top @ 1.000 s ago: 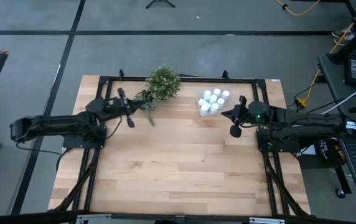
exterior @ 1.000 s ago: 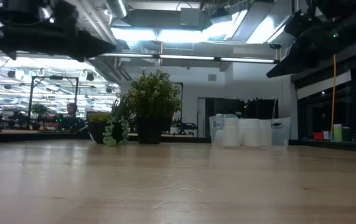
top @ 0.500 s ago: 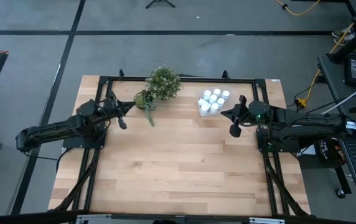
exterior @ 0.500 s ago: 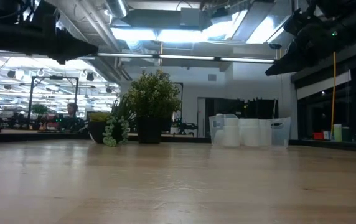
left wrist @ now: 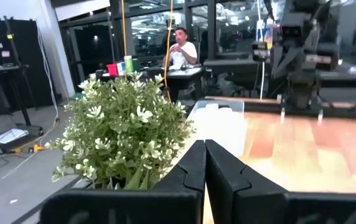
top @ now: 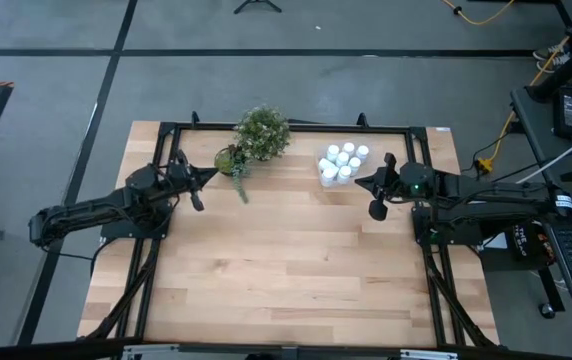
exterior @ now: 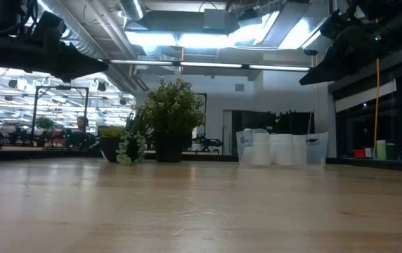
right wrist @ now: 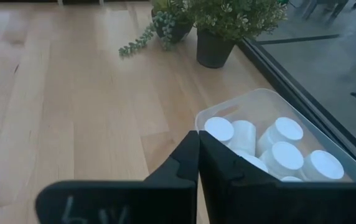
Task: Pick and place pill bottles into a basket
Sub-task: Return to Home Position
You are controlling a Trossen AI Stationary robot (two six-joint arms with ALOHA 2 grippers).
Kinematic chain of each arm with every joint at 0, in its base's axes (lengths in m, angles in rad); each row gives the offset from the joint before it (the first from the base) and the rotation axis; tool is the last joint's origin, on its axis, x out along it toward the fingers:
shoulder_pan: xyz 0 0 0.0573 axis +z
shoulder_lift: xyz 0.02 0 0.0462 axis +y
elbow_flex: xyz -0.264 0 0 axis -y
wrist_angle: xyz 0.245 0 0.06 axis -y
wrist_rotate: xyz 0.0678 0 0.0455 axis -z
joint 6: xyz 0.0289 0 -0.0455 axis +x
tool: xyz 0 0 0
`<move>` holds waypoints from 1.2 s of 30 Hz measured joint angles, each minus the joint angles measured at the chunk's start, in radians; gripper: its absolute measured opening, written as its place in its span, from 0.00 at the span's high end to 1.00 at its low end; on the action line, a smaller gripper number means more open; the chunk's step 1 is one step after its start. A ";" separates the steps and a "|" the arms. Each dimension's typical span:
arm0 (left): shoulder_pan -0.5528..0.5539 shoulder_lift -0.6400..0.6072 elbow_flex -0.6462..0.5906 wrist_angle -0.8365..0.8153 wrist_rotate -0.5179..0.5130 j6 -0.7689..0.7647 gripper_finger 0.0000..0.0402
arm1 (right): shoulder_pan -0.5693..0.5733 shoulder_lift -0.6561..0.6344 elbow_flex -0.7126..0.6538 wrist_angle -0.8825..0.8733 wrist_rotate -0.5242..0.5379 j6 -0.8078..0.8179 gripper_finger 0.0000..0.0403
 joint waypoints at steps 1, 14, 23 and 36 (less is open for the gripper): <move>0.000 0.000 0.000 -0.007 0.001 0.016 1.00 | 0.000 0.000 0.000 0.000 0.000 0.000 0.97; 0.000 -0.110 0.000 -0.137 -0.082 0.070 1.00 | 0.000 0.000 0.000 0.000 0.000 -0.011 0.97; 0.000 -0.162 -0.030 -0.115 -0.056 0.118 1.00 | -0.001 -0.012 0.000 0.026 -0.058 -0.094 0.97; 0.000 -0.158 -0.030 -0.121 -0.051 0.076 1.00 | 0.000 -0.286 -0.153 0.138 -0.247 -0.152 0.97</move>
